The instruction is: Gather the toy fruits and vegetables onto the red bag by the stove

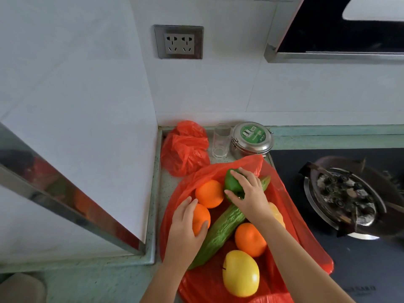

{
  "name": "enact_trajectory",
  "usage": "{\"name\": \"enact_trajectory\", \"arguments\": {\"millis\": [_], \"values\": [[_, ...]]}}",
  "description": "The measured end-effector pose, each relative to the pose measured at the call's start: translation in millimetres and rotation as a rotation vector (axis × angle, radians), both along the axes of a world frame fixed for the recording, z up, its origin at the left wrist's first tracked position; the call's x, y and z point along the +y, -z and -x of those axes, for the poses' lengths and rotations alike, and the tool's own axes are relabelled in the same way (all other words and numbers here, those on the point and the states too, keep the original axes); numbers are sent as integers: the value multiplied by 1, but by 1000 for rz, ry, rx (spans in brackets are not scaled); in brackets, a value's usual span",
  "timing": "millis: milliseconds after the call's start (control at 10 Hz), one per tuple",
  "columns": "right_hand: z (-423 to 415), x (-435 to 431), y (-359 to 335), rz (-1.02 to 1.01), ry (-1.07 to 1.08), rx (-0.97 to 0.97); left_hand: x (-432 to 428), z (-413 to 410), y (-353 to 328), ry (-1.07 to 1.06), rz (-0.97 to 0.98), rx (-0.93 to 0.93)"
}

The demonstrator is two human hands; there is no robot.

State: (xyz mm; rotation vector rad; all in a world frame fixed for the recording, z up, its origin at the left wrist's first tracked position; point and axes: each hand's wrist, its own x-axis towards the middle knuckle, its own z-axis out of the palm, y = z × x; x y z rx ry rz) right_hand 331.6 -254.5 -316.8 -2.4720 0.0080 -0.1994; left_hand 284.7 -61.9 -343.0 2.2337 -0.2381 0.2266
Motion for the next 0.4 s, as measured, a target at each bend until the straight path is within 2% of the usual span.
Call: {"name": "enact_trajectory", "arguments": {"millis": [400], "values": [[8,1,-9,91,32,-63,-4,1,-6,37,-104,-139]]}}
